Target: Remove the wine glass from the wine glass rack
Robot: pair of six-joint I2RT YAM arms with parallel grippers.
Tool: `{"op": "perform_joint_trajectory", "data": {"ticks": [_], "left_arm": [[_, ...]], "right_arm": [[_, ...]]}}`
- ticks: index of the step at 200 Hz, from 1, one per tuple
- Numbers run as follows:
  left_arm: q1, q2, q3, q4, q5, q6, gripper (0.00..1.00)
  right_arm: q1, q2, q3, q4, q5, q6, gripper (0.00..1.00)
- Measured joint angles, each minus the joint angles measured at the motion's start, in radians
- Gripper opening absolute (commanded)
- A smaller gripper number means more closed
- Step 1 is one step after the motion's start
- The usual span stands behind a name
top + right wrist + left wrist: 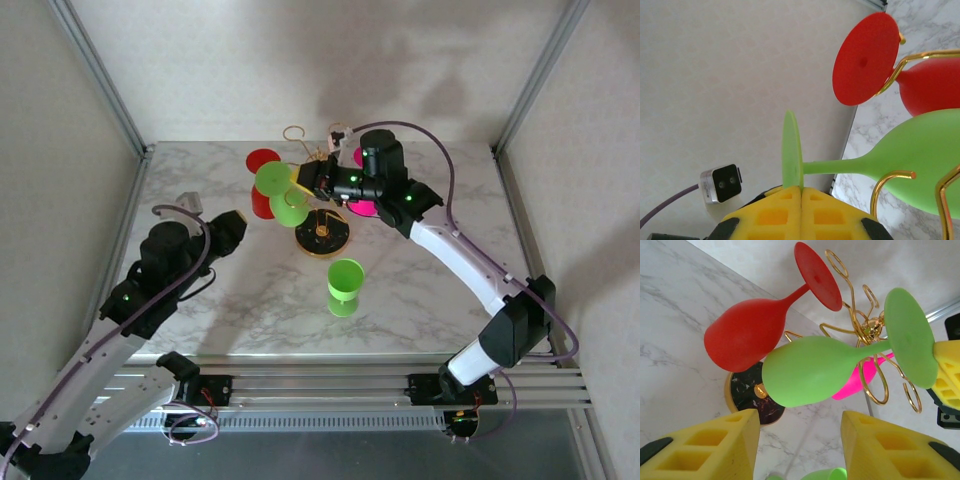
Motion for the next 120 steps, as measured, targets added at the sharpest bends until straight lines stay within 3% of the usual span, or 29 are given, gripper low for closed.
{"op": "perform_joint_trajectory", "data": {"ticks": [120], "left_arm": [[0.000,-0.076,0.023,-0.159,-0.093,-0.063,0.50]], "right_arm": [[0.061,0.006,0.000,-0.056,-0.026,-0.047,0.00]]}}
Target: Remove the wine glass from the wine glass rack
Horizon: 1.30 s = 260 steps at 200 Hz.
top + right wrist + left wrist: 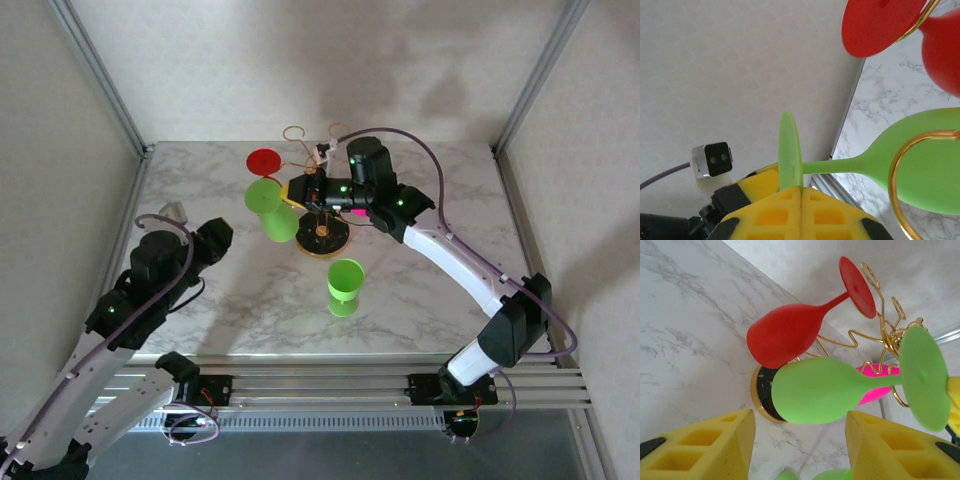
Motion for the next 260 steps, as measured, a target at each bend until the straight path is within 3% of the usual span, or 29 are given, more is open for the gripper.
{"op": "perform_joint_trajectory", "data": {"ticks": [140,260], "left_arm": [[0.000,-0.051,0.085,-0.281,-0.047,-0.040,0.50],[0.000,-0.069,0.051,-0.420,0.059,-0.016,0.54]], "right_arm": [[0.171,-0.180,-0.193,-0.083,0.037,-0.146,0.00],[0.334,-0.142,-0.241,-0.116,0.158,-0.432,0.00]]}}
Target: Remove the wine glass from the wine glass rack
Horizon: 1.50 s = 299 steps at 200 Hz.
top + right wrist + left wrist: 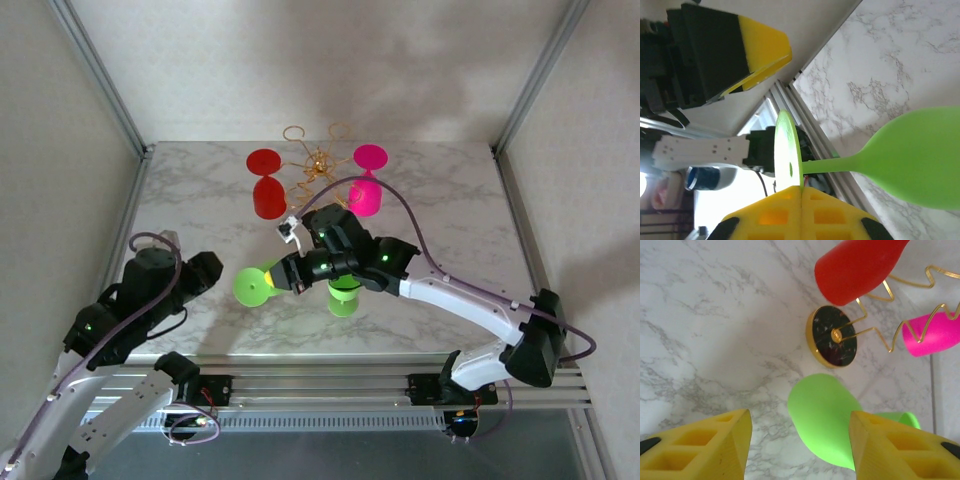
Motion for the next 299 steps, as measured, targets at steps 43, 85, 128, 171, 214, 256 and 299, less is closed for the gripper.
{"op": "perform_joint_trajectory", "data": {"ticks": [43,85,128,171,214,256,299], "left_arm": [[0.000,-0.004,-0.014,-0.044,0.026,0.009,0.56],[0.000,-0.005,-0.042,-0.050,0.061,0.011,0.56],[0.000,0.007,-0.047,-0.051,0.098,0.011,0.56],[0.000,0.033,-0.047,-0.051,0.146,0.012,0.55],[0.000,0.065,-0.047,-0.053,0.207,0.015,0.56],[0.000,0.079,-0.047,-0.067,0.261,0.015,0.56],[0.000,0.097,-0.047,-0.071,0.300,0.015,0.55]], "right_arm": [[0.043,0.015,-0.023,0.015,0.087,-0.125,0.00],[0.082,0.016,-0.099,0.044,0.189,-0.230,0.00],[0.110,0.016,-0.176,0.102,0.274,-0.305,0.00],[0.140,0.014,-0.209,0.146,0.357,-0.360,0.00],[0.196,0.012,-0.217,0.173,0.478,-0.436,0.00],[0.241,0.003,-0.253,0.214,0.612,-0.509,0.00],[0.276,0.004,-0.278,0.268,0.726,-0.573,0.00]]}}
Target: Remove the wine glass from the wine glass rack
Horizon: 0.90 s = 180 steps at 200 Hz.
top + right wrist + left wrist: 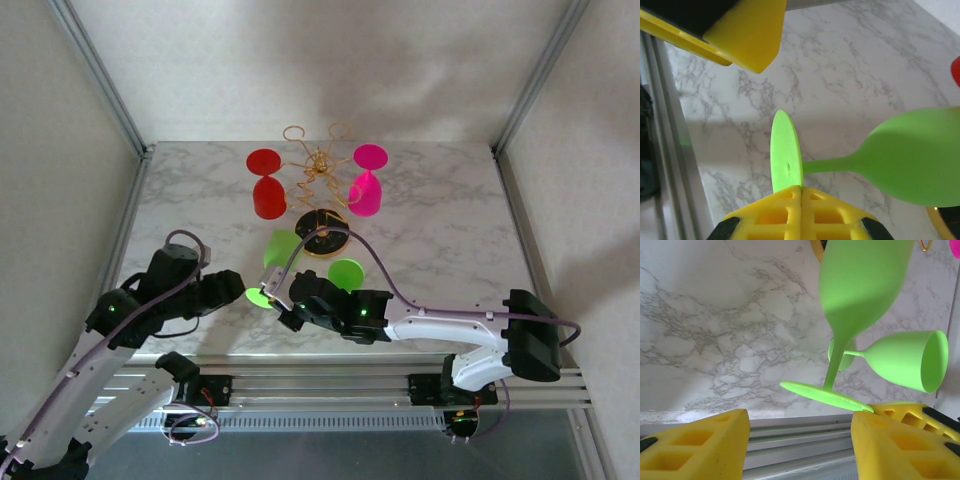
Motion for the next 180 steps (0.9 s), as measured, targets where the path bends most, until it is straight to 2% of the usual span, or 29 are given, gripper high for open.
{"op": "perform_joint_trajectory", "data": {"ticks": [82,180], "left_arm": [[0.000,0.022,-0.023,0.001,0.068,-0.008,0.53],[0.000,0.022,-0.042,0.025,0.116,-0.084,0.52]], "right_arm": [[0.060,0.008,-0.035,0.071,0.133,-0.074,0.00],[0.126,0.084,-0.035,0.133,0.280,-0.161,0.00]]}}
